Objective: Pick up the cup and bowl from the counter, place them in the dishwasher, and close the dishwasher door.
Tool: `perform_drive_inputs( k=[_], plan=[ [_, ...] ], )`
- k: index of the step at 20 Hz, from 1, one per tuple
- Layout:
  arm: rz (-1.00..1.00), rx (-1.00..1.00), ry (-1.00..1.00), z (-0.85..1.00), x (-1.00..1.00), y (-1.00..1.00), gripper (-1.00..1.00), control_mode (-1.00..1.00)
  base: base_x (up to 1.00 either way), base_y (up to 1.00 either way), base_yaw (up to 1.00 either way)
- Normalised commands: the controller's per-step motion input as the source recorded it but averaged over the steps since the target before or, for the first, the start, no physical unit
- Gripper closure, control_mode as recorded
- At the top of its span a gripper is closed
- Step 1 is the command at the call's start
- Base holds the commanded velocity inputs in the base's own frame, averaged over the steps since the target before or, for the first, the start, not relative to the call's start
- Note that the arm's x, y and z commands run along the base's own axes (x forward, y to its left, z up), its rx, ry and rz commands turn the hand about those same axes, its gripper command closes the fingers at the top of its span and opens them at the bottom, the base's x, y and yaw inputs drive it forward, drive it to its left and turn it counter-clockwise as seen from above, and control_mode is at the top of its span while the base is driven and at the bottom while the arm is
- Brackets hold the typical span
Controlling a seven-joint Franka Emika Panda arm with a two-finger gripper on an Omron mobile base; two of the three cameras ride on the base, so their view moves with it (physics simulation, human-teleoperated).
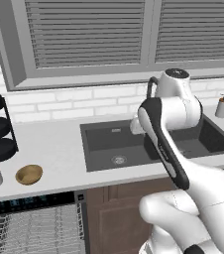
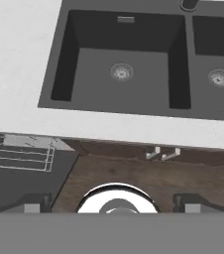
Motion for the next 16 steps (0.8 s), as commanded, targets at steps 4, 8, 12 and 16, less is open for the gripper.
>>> perform_drive_inputs(
  k=[4,8,12,16],
  plan=[
    [-0.25,-0.18,0.18,-0.78,0.25,0.98,-1.00,-1.00,0.00,0.00,0.00],
    [-0.30,-0.01,0.10,-0.99,0.80,0.85,-1.00,-1.00,0.00,0.00,0.00],
    [-0.29,0.00,0.05,-0.86,1.00,0.63,-1.00,-1.00,0.00,0.00,0.00],
    [-0.25,0.00,0.04,-0.60,1.00,0.64,-1.00,-1.00,0.00,0.00,0.00]
  ],
)
